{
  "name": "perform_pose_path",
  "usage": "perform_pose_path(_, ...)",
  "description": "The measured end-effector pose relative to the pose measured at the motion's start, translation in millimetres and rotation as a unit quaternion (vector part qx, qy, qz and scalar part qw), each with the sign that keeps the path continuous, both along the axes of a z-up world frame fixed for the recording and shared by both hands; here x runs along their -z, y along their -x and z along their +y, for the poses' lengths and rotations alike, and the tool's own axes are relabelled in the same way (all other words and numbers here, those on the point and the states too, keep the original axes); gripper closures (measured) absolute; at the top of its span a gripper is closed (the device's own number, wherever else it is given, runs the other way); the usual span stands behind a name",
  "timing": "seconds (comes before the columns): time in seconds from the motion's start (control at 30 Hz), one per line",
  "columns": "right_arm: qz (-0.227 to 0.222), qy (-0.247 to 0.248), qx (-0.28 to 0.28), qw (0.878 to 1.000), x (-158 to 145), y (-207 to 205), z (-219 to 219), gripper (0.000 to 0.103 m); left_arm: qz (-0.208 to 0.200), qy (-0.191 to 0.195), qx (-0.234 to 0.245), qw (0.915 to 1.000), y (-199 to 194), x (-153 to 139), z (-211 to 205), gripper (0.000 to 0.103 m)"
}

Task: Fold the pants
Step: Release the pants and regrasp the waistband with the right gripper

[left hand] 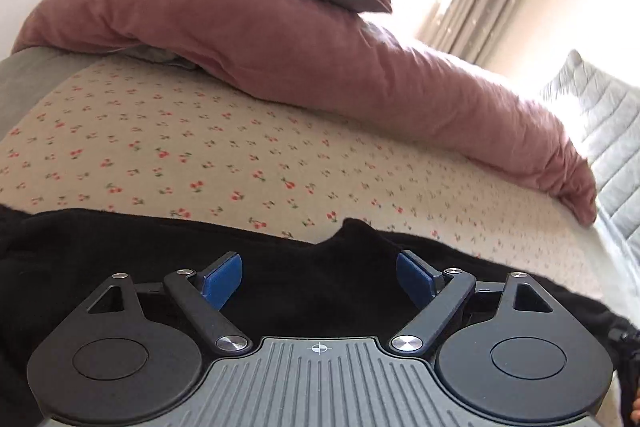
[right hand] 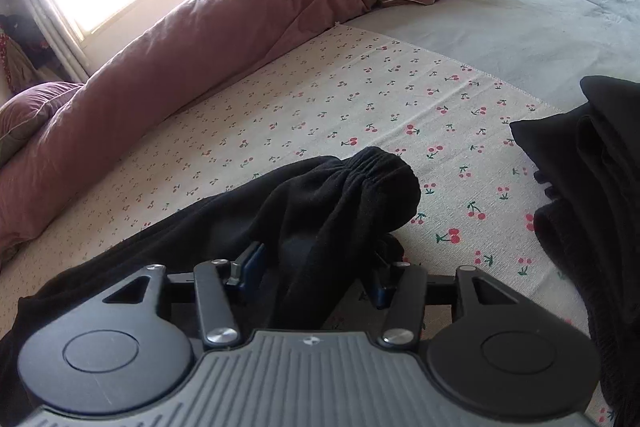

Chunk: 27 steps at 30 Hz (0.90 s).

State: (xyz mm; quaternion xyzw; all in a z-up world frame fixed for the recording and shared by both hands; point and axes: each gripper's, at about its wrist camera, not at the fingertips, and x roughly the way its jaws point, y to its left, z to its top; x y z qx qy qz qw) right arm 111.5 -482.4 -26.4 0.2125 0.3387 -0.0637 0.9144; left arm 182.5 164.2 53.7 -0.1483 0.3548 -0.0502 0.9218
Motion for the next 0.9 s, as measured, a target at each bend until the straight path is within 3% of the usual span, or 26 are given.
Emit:
perform_pose_path(0.03, 0.003, 0.005, 0.003, 1.000, 0, 1, -3, 0.044, 0.006, -0.015, 0.013, 0.9998, -14, 7, -14, 0.017)
perform_pose_path(0.07, 0.005, 0.020, 0.019, 1.000, 0, 3, -8, 0.022, 0.011, -0.022, 0.027, 0.9993, -27, 14, -25, 0.017)
perform_pose_path(0.1, 0.006, 0.042, 0.043, 0.998, -2, 6, -11, 0.014, 0.014, -0.028, 0.040, 0.9987, -36, 18, -33, 0.017)
perform_pose_path(0.13, 0.005, 0.062, 0.067, 0.996, -3, 8, -15, 0.010, 0.018, -0.038, 0.052, 0.9978, -44, 22, -42, 0.017)
perform_pose_path(0.2, -0.006, 0.064, 0.085, 0.994, -5, 8, -23, 0.011, 0.027, -0.061, 0.064, 0.9958, -56, 33, -55, 0.017)
perform_pose_path(0.33, -0.037, -0.006, 0.050, 0.998, 0, -16, -34, 0.029, 0.026, -0.092, 0.082, 0.9920, -67, 47, -70, 0.021)
perform_pose_path(0.4, -0.019, 0.012, 0.056, 0.998, 5, -31, -31, 0.054, 0.017, -0.114, 0.079, 0.9902, -71, 52, -76, 0.069)
perform_pose_path(0.43, -0.005, 0.023, 0.044, 0.999, 8, -37, -28, 0.084, 0.026, -0.122, 0.071, 0.9897, -74, 54, -77, 0.093)
perform_pose_path(0.5, 0.000, 0.042, 0.023, 0.999, 8, -38, -19, 0.085, 0.015, -0.108, 0.069, 0.9916, -74, 53, -73, 0.094)
perform_pose_path(0.57, -0.040, 0.088, 0.022, 0.995, -7, -29, -9, 0.090, -0.007, -0.081, 0.063, 0.9947, -72, 42, -64, 0.095)
perform_pose_path(0.6, -0.080, 0.093, 0.021, 0.992, -20, -22, -7, 0.091, -0.019, -0.061, 0.058, 0.9962, -70, 34, -57, 0.095)
perform_pose_path(0.63, -0.122, 0.091, 0.018, 0.988, -32, -16, -5, 0.103, -0.030, -0.044, 0.056, 0.9970, -71, 26, -50, 0.095)
perform_pose_path(0.73, -0.220, 0.114, 0.014, 0.969, -62, -6, 7, 0.103, -0.046, -0.009, 0.041, 0.9981, -77, 11, -30, 0.097)
perform_pose_path(0.77, -0.232, 0.123, 0.014, 0.965, -65, -8, 12, 0.103, -0.044, -0.002, 0.036, 0.9984, -81, 10, -26, 0.097)
perform_pose_path(0.83, -0.200, 0.149, 0.021, 0.968, -61, -22, 21, 0.103, -0.030, 0.015, 0.031, 0.9990, -98, 18, -19, 0.097)
perform_pose_path(0.9, -0.114, 0.169, 0.022, 0.979, -37, -42, 21, 0.103, 0.005, -0.017, 0.053, 0.9984, -115, 40, -28, 0.097)
